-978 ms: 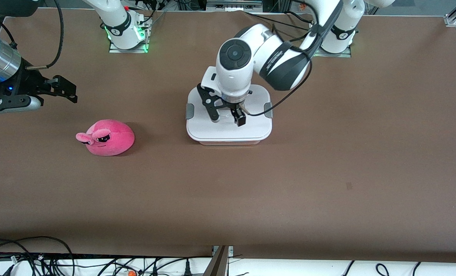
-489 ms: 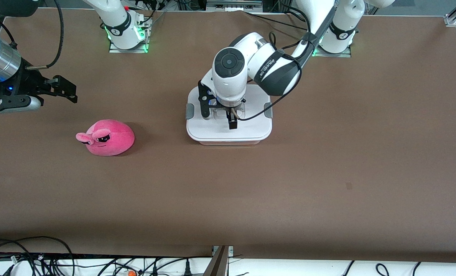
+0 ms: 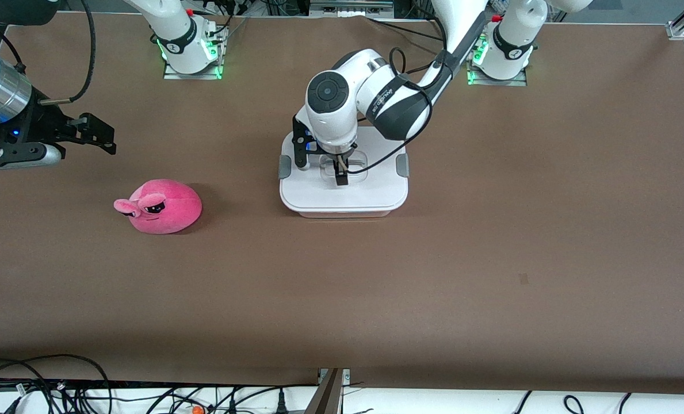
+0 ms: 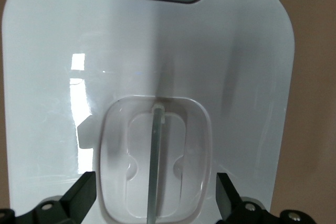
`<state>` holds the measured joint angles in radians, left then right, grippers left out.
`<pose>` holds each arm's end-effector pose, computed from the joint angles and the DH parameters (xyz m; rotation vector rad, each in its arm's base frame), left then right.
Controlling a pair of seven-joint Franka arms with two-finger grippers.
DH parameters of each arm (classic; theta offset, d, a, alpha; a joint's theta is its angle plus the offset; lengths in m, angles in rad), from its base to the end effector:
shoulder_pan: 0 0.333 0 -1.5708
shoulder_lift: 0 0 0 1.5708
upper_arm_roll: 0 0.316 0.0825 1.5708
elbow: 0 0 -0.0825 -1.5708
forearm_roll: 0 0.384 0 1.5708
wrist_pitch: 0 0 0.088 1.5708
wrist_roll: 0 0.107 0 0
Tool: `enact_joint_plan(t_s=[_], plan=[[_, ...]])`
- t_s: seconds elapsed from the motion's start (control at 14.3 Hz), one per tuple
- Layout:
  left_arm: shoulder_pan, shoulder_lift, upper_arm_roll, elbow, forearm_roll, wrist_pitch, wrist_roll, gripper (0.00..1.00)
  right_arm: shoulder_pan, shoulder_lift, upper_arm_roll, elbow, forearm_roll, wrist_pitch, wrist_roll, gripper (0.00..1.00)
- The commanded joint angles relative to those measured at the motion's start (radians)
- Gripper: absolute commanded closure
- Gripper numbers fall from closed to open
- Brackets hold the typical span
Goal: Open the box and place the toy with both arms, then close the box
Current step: 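Lower the left gripper and grasp the lid handle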
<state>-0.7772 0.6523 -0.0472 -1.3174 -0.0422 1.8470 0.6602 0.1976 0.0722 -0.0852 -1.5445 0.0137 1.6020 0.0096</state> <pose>0.4901 -0.5241 0.3445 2.2898 -2.0548 -0.1961 0.5748 0.0681 0.5989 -3.1307 -0.1605 0.0233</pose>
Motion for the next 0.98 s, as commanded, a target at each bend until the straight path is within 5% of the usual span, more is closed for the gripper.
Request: enact_joint_plan(t_s=[0.0,0.42,0.63,0.91], plan=[[-0.014,-0.010,0.012,-0.016,0.018,0.009,-0.036,0.00,-0.004,-0.008,0.004,-0.009,0.006,0.009,0.013,0.00],[-0.050,-0.017,0.012,-0.023,0.064,-0.014,-0.110,0.00,-0.004,-0.009,0.004,-0.009,0.006,0.007,0.015,0.00],[-0.050,-0.034,0.010,-0.020,0.065,-0.049,-0.108,0.53,-0.006,-0.009,0.004,-0.008,0.006,0.007,0.013,0.00],[-0.050,-0.039,0.010,-0.019,0.067,-0.054,-0.110,0.90,-0.006,-0.009,0.001,-0.008,0.006,0.007,0.007,0.00]])
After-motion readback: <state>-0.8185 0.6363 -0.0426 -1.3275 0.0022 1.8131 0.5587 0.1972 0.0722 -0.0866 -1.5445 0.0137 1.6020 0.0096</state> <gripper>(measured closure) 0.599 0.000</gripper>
